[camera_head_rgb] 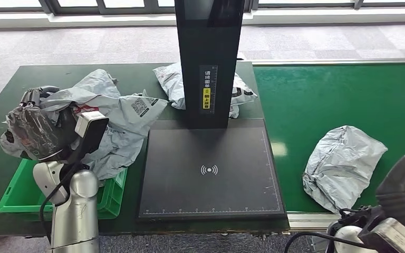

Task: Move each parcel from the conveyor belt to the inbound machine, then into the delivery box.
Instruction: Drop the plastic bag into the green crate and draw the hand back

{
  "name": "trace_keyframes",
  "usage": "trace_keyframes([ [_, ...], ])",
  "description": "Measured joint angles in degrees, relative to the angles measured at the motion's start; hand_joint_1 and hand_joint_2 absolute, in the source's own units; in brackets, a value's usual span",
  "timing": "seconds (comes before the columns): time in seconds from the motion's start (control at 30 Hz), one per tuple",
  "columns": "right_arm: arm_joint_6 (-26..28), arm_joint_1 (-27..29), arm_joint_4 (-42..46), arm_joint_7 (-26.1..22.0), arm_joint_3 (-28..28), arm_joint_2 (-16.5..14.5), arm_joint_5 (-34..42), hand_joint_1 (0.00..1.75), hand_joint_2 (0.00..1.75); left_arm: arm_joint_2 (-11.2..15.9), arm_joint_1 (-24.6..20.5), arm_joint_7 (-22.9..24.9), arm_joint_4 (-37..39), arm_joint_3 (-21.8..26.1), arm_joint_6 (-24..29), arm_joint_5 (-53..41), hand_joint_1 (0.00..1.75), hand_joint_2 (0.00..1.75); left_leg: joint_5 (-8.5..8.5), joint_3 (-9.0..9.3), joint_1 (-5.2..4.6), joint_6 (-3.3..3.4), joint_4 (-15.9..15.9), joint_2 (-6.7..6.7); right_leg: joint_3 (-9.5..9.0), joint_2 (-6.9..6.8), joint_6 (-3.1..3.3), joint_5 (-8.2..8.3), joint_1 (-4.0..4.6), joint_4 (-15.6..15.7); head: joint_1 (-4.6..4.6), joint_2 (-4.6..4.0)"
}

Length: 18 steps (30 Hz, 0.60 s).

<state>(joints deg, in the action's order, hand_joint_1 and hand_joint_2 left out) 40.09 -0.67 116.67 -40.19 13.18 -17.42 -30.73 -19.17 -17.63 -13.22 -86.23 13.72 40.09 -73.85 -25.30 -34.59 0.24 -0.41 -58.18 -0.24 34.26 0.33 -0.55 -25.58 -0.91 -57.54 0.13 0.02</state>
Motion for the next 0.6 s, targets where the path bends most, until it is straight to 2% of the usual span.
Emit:
trace_keyframes([
  [0.1, 0.0, 0.0, 0.0, 0.0, 0.0, 0.0, 0.0, 0.0, 1.75, -0.4, -0.9, 0.0, 3.0, 3.7, 0.0, -0.2, 1.75, 1.75, 0.01, -0.01, -0.01, 0.0, 0.0, -0.02, -0.01, 0.0, 0.0, 0.03, -0.01, 0.0, 0.0, 0.0],
  [0.23, 0.0, 0.0, 0.0, 0.0, 0.0, 0.0, 0.0, 0.0, 1.75, -0.7, -1.6, 0.0, 5.3, 6.1, 0.0, -0.3, 1.75, 1.75, 0.0, -0.03, -0.02, 0.01, 0.0, -0.04, -0.01, 0.0, -0.02, 0.03, -0.02, 0.0, 0.0, 0.0],
  [0.4, 0.0, -0.1, 0.0, 0.0, -0.5, 0.0, -0.4, 0.0, 1.75, -0.7, -3.6, 5.8, 11.4, 10.0, 0.0, -5.0, 1.75, 1.75, -0.01, -0.03, -0.02, 0.03, 0.0, -0.05, -0.03, -0.06, -0.01, 0.03, 0.0, 0.0, -0.01, 0.0],
  [0.47, 0.0, -0.1, 0.0, 0.0, -0.7, 0.0, -0.6, 0.0, 1.75, -0.7, -4.3, 5.7, 14.0, 12.5, 0.0, -6.1, 1.75, 1.75, 0.01, -0.03, -0.01, 0.0, 0.0, -0.04, -0.01, -0.05, -0.01, 0.04, 0.02, 0.0, -0.01, 0.0],
  [0.5, 0.0, -0.1, 0.0, 0.0, -0.7, 0.0, -0.6, 0.0, 1.75, -0.7, -4.6, 5.5, 15.1, 13.6, 0.0, -6.3, 1.43, 1.75, 0.03, -0.03, 0.0, -0.01, 0.0, -0.05, -0.01, -0.05, 0.0, 0.04, 0.03, 0.0, 0.0, 0.0],
  [0.6, 0.0, -0.1, 0.0, 0.0, -0.8, 0.0, -0.7, 0.0, 1.75, -0.5, -5.6, 7.7, 18.5, 15.6, 0.0, -8.4, 0.12, 1.75, 0.05, -0.03, 0.02, -0.01, 0.0, -0.11, -0.04, -0.12, 0.0, 0.04, 0.03, 0.0, 0.0, 0.0],
])
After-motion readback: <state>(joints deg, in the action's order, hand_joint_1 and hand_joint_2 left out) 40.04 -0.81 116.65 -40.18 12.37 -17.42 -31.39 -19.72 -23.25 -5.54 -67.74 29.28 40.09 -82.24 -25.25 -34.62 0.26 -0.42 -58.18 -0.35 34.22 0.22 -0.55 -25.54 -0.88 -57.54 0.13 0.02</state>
